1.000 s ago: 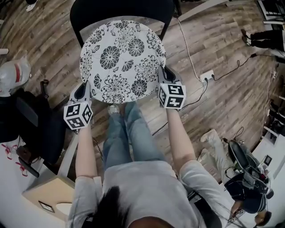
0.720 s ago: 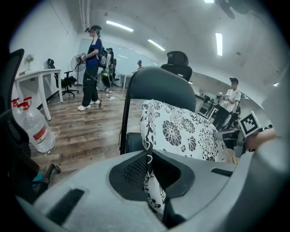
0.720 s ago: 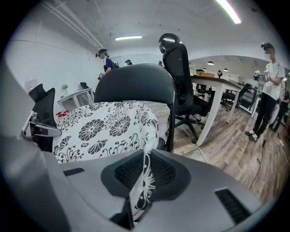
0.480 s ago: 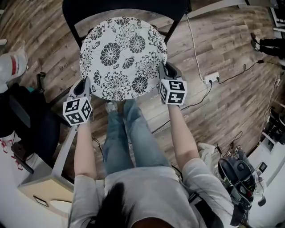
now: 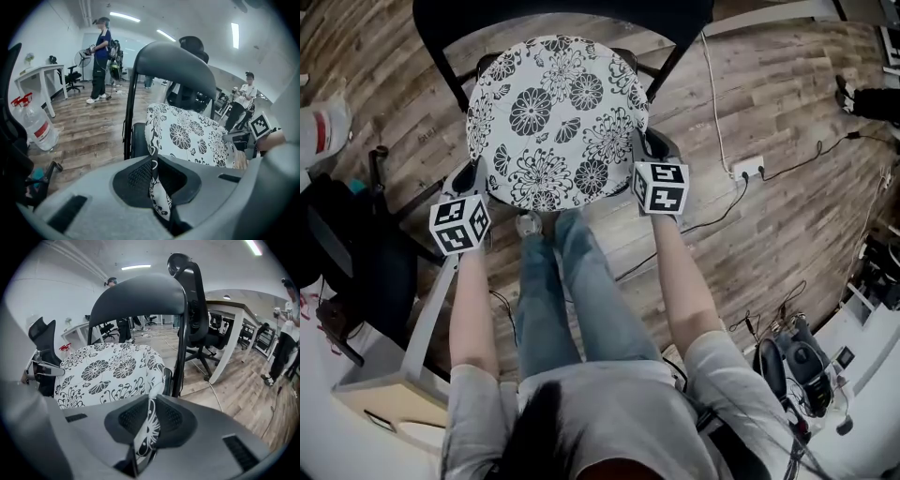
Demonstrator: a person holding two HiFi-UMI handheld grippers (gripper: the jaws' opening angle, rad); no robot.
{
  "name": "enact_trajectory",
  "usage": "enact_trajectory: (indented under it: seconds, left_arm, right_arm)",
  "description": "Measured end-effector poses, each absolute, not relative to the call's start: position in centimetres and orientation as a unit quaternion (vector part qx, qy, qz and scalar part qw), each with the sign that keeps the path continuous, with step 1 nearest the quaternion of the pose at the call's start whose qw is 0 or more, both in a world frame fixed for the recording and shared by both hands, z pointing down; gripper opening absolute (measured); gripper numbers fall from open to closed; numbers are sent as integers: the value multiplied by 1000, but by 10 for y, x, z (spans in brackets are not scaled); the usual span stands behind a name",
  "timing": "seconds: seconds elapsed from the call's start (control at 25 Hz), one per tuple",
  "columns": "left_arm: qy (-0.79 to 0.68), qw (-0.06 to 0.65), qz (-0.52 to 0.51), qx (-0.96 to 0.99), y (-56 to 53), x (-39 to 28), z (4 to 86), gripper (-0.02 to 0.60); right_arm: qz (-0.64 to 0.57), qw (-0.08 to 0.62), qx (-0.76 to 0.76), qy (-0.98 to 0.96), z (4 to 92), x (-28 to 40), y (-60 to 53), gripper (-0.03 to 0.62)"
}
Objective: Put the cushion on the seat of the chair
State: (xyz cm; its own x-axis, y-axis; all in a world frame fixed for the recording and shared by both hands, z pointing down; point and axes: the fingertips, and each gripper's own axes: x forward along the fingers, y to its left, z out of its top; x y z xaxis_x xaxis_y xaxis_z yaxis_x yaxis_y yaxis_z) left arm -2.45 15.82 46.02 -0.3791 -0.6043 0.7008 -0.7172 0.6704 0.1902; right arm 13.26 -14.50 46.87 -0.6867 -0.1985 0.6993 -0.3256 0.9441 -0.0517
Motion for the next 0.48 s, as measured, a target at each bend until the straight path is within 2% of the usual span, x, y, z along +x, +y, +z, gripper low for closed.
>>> enact_trajectory:
  seconds: [0.48]
  left_arm:
    - [-818,420,88,384,156,-32,497,21]
  right_arm:
    - [76,404,121,-904,504,123,-153,28]
